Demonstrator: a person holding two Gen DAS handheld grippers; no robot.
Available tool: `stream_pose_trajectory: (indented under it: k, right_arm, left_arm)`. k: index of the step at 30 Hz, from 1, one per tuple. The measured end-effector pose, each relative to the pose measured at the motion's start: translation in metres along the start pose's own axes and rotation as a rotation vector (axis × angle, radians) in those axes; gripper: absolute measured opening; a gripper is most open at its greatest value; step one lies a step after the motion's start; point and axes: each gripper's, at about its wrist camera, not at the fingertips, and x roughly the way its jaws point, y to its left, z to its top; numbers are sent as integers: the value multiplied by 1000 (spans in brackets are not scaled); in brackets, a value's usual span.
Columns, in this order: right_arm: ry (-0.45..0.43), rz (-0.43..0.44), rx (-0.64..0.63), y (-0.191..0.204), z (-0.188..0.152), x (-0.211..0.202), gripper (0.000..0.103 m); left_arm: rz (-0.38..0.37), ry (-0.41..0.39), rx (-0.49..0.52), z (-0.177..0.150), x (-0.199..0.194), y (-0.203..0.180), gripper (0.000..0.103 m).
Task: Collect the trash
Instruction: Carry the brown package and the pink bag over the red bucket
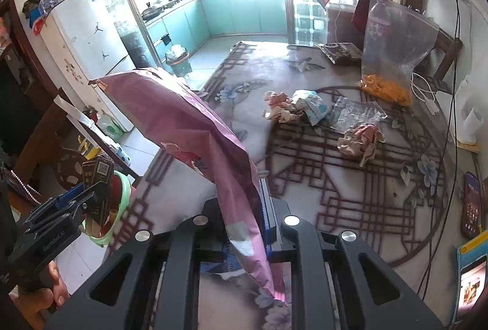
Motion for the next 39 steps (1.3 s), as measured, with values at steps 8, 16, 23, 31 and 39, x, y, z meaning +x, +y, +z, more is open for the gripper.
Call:
stream_pose_trajectory:
  k: [8, 16, 23, 31, 39]
  right_arm:
    - [-14, -8, 1, 43, 7, 8, 15]
    - [-14, 2, -22, 88, 15, 23, 15]
    - [-10, 11, -64, 123, 22, 34, 15]
    - [2, 21, -115, 152, 29, 46, 15]
    - [23, 42, -185, 187, 33, 62, 15]
  left_arm:
    - [8, -22, 5, 15, -8, 46, 42]
    - [33, -34, -12, 22, -12, 92, 42]
    - [63, -47, -52, 26, -17, 130, 42]
    - [124, -50, -115, 28, -19, 174, 42]
    - [172, -34, -171, 22, -16, 208, 42]
